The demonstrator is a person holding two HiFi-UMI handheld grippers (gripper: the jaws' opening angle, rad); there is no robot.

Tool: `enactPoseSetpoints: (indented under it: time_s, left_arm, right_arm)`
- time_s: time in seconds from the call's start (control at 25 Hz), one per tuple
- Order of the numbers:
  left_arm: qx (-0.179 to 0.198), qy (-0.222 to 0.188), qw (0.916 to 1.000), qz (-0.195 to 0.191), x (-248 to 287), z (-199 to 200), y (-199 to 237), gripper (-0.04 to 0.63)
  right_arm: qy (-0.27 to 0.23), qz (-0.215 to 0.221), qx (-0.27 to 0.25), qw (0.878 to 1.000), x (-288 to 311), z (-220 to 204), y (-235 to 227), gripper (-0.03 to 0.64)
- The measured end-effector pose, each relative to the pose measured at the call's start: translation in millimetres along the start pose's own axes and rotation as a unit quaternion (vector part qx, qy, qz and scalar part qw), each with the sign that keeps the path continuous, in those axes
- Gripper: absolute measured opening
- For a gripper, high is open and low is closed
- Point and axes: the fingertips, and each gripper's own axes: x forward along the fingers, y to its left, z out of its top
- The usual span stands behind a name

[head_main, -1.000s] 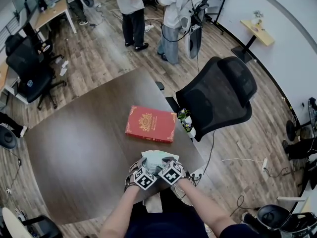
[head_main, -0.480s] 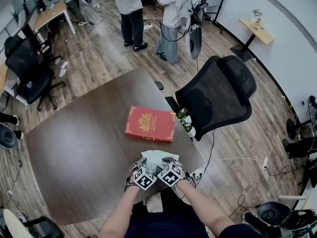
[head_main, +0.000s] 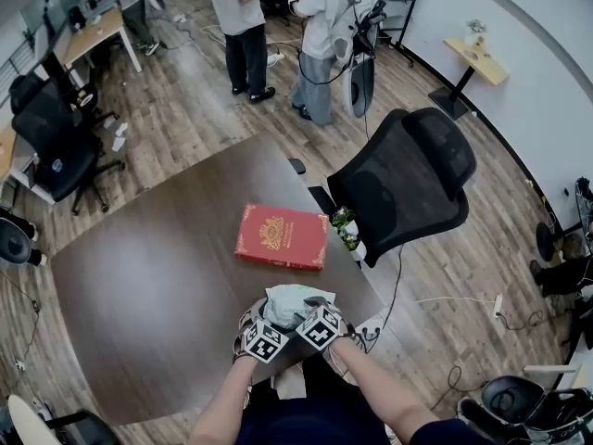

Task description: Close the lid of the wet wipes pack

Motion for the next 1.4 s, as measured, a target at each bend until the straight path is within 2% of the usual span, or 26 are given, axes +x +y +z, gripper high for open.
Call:
enactPoseSetpoints:
  time_s: [0.32, 0.48, 0.68, 0.8, 0.92, 1.2, 1.32, 1.4]
  left_arm:
    - [-0.026, -0.081, 0.9958, 0.036, -53, 11, 7, 0.583]
    - [-0.044, -0.125, 0.9885, 0.073, -87, 22, 13, 0.588]
    - [-0.070, -0.180, 0.9732, 0.125, -133, 34, 27, 0.592]
    - [-0.070, -0.200, 0.9670, 0.142, -156, 41, 32, 0.594]
    - [-0.055, -0.205, 0.9645, 0.157, -170, 45, 34, 0.595]
    - [-0.057, -0.224, 0.9609, 0.153, -182, 51, 26, 0.595]
    - [-0.057, -0.232, 0.9598, 0.147, -187, 53, 22, 0.595]
    - [-0.055, -0.237, 0.9590, 0.145, -191, 56, 21, 0.595]
  right_arm:
    - [-0.008, -0.002, 0.010, 1.000, 1, -3, -1, 0.204]
    - [-0.010, -0.006, 0.010, 1.000, 0, -3, 0, 0.204]
    - [-0.010, -0.011, 0.011, 1.000, -3, -1, 2, 0.203]
    - [-0.011, -0.011, 0.013, 1.000, -4, 0, 2, 0.204]
    - [-0.010, -0.016, 0.012, 1.000, -5, 0, 2, 0.204]
    - [-0.032, -0.022, 0.037, 0.999, -7, -4, 1, 0.207]
    - [-0.042, -0.013, 0.059, 0.997, -15, -12, 6, 0.321]
    - [-0.070, -0.010, 0.080, 0.994, -30, -12, 8, 0.327]
